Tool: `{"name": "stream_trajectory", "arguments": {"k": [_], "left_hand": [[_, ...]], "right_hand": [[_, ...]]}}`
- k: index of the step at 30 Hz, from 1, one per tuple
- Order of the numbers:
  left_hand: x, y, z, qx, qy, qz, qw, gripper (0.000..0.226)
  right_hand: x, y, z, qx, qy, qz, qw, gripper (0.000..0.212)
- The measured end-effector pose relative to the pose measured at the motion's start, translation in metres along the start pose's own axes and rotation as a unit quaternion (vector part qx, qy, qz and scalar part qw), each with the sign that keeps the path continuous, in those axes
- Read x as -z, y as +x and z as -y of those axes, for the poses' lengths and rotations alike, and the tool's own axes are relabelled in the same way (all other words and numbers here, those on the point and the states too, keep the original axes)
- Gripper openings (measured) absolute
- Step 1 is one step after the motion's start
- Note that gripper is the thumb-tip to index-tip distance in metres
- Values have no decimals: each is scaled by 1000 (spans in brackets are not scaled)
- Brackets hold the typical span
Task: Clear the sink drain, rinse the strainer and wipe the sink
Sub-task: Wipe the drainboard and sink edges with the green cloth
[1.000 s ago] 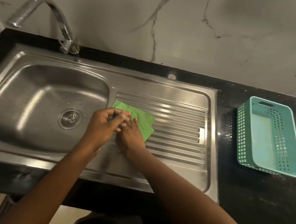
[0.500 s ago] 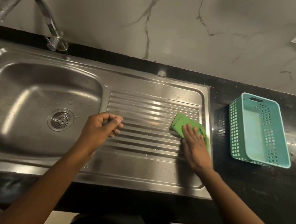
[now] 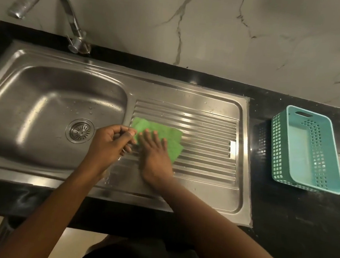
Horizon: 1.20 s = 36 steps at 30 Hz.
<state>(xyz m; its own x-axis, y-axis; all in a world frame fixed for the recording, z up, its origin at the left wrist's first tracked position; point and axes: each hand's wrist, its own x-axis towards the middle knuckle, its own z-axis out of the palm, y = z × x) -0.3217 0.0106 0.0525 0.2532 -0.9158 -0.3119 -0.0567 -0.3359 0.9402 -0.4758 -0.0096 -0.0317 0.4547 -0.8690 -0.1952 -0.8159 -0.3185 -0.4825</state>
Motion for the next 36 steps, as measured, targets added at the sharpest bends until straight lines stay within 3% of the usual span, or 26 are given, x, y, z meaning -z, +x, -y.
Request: {"name": "stream_trajectory", "arguments": {"k": [4, 8, 16, 20, 27, 30, 36], "left_hand": [[-4, -4, -5, -3, 11, -8, 1000, 15], [-16, -12, -4, -9, 32, -9, 999, 13], [-28, -39, 3, -4, 47, 24, 999, 11], [-26, -46, 3, -6, 50, 31, 998, 12], [4, -38, 4, -15, 66, 48, 997, 11], [15, -28, 2, -10, 68, 72, 995, 12], [39, -15, -15, -38, 66, 81, 994, 12]], "right_hand": [[-1, 6, 16, 79, -24, 55, 995, 65], [17, -27, -32, 120, -60, 40, 990, 57], [69, -118, -146, -52, -37, -17, 998, 56], [84, -141, -171, -116, -17, -41, 992, 55], [43, -118, -109, -219, 58, -131, 965, 53], [15, -90, -61, -181, 44, -101, 977, 54], [-38, -14, 67, -15, -10, 33, 999, 75]]}}
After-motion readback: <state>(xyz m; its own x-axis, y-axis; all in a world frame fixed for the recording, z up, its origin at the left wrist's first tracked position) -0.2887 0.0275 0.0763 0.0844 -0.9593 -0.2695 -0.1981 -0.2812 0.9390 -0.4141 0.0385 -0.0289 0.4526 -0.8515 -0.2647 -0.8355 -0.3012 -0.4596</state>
